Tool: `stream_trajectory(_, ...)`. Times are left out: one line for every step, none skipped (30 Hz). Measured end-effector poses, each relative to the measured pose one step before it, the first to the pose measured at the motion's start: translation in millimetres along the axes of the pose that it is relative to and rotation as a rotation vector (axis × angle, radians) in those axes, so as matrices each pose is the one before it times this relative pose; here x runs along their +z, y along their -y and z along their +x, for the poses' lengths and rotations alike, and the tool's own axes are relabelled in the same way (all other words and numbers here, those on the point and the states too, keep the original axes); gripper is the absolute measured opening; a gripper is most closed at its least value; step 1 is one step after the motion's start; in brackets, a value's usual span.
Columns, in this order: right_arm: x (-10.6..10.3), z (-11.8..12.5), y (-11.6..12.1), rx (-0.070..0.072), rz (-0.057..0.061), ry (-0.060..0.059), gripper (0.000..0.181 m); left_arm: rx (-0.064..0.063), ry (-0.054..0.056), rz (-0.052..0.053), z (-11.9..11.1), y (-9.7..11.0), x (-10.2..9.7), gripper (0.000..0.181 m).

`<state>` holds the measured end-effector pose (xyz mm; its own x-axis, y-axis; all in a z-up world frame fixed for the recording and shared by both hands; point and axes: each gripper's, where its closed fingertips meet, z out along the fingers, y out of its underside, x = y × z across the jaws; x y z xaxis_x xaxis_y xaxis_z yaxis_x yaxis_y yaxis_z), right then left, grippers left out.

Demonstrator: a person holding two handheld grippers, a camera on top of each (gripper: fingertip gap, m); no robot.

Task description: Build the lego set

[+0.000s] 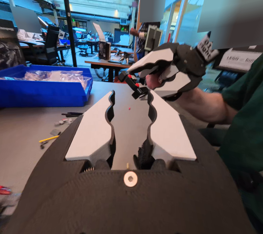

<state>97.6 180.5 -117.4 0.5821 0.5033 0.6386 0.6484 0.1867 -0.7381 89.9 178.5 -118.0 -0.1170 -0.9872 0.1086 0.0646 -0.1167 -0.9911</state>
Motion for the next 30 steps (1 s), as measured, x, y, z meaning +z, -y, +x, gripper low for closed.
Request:
stream_trajectory(2.88,2.5,2.93,-0.0254,0.0082,-0.0324,0.04,-0.0548,-0.0114,0.0292,-1.69,1.43,0.23,0.044)
stream_trajectory(3.07,1.88,3.05,-0.0356,0.0075,-0.0338,0.04,-0.0556,-0.0098,0.0106,-1.97,-1.12,1.33,0.045)
stream_trajectory(3.43,1.61,2.04,-0.0385,0.0008,-0.0343,0.04,-0.0385,-0.0206,0.0161,0.56,-0.26,1.18,0.043)
stream_trajectory(3.9,-0.18,1.13,-0.0352,-0.0033,-0.0217,0.04,-0.0239,-0.011,0.0357,0.23,3.14,-0.55,0.037)
stream_trajectory(4.18,-1.79,0.48,-0.029,-0.0051,-0.0094,0.04,-0.0209,-0.0043,0.0402,-0.76,4.32,-1.5,0.032)
stream_trajectory(3.79,-2.38,0.49,-0.0223,-0.0038,-0.0064,0.04,-0.0197,-0.0173,0.0246,0.99,2.89,-1.28,0.029)
stream_trajectory(3.08,-2.69,1.04,-0.0181,0.0006,-0.0054,0.04,-0.0141,-0.0106,0.0104,0.16,1.26,-0.99,0.026)
stream_trajectory(2.46,-3.06,2.15,-0.0131,0.0078,-0.003,0.04,0.0005,-0.0006,0.0065,-0.7,1.03,-1.37,0.016)
stream_trajectory(1.99,-1.93,1.64,0.0001,0.0039,-0.0071,0.04,0.0101,-0.0064,0.0016,0.95,0.44,-0.81,0.012)
stream_trajectory(1.41,-0.34,0.69,0.0103,-0.001,-0.012,0.04,0.0057,0.0019,-0.0038,-0.37,0.74,-1.19,0.011)
stream_trajectory(0.87,-0.4,0.98,0.0071,0.0053,-0.0051,0.04,0.0019,0.0019,-0.0099,-0.9,0.0,-1.16,0.012)
stream_trajectory(0.4,-0.63,0.47,0.0045,0.006,0.0025,0.041,0.0015,-0.0018,-0.0105,-0.03,-0.52,-0.81,0.011)
stream_trajectory(0.12,-0.96,0.25,0.0099,0.0077,0.0116,0.04,0.0123,0.0071,-0.005,-0.68,0.19,-0.96,0.011)
stream_trajectory(-0.26,-1.61,-0.16,0.0228,0.0051,0.0229,0.042,0.0137,0.0174,-0.0063,-2.15,0.07,-0.96,0.011)
stream_trajectory(-0.85,-1.65,-0.12,0.0335,0.0055,0.0285,0.046,0.0047,0.0052,-0.0088,-1.0,0.1,-0.89,0.011)
stream_trajectory(-1.91,-1.14,1.11,0.0361,0.0158,0.031,0.052,0.0003,-0.0077,-0.0102,0.38,0.24,-1.09,0.011)
stream_trajectory(-3.13,-2.02,2.14,0.0338,0.0248,0.0446,0.057,0.0051,-0.0149,-0.008,1.68,0.6,-1.55,0.011)
stream_trajectory(-3.77,-2.11,1.33,0.0357,0.0208,0.0538,0.053,0.0104,-0.0054,-0.0224,0.63,-1.01,-1.35,0.011)
stream_trajectory(-3.42,1.22,-0.5,0.0472,0.0072,0.0414,0.044,0.031,0.0114,-0.0299,-0.71,-2.28,-1.14,0.011)
stream_trajectory(-3.3,2.1,0.27,0.053,0.0078,0.042,0.035,0.0526,0.0208,-0.0409,-0.86,-3.59,-0.71,0.011)
stream_trajectory(-3.13,1.68,1.23,0.0506,0.0098,0.0463,0.026,0.0624,0.0171,-0.0519,0.42,-5.04,0.04,0.011)
stream_trajectory(-2.26,2.15,1.49,0.0504,0.0072,0.0407,0.021,0.0651,0.0087,-0.047,2.27,-4.38,0.84,0.012)
stream_trajectory(-1.42,0.17,2.11,0.0464,0.0065,0.0483,0.021,0.0566,0.0076,-0.0387,2.4,-3.53,1.31,0.011)
stream_trajectory(-0.57,-0.71,2.83,0.0356,0.0094,0.046,0.023,0.0414,0.0042,-0.0313,2.37,-2.83,1.35,0.011)
stream_trajectory(0.63,-1.43,1.11,0.0224,0.0002,0.0421,0.025,0.0349,-0.0044,-0.0166,3.61,-1.08,1.13,0.011)
stream_trajectory(1.45,-1.93,-0.79,0.0121,-0.0115,0.0389,0.028,0.0255,-0.0137,-0.0109,4.6,-0.2,1.01,0.011)
stream_trajectory(1.77,-1.07,-2.16,0.005,-0.0169,0.0289,0.029,0.0184,-0.0127,-0.0068,4.01,0.15,0.82,0.011)
stream_trajectory(2.39,-0.55,-3.67,0.0059,-0.024,0.0236,0.03,0.0148,-0.0162,-0.008,4.03,-0.05,0.65,0.011)
stream_trajectory(2.58,-2.26,-3.34,0.0091,-0.0192,0.0324,0.032,0.0165,0.0036,-0.0117,0.78,-0.94,0.4,0.011)
stream_trajectory(1.91,-6.41,-1.7,0.0112,-0.0046,0.0569,0.028,0.0135,-0.0025,-0.0136,1.26,-1.46,0.27,0.011)
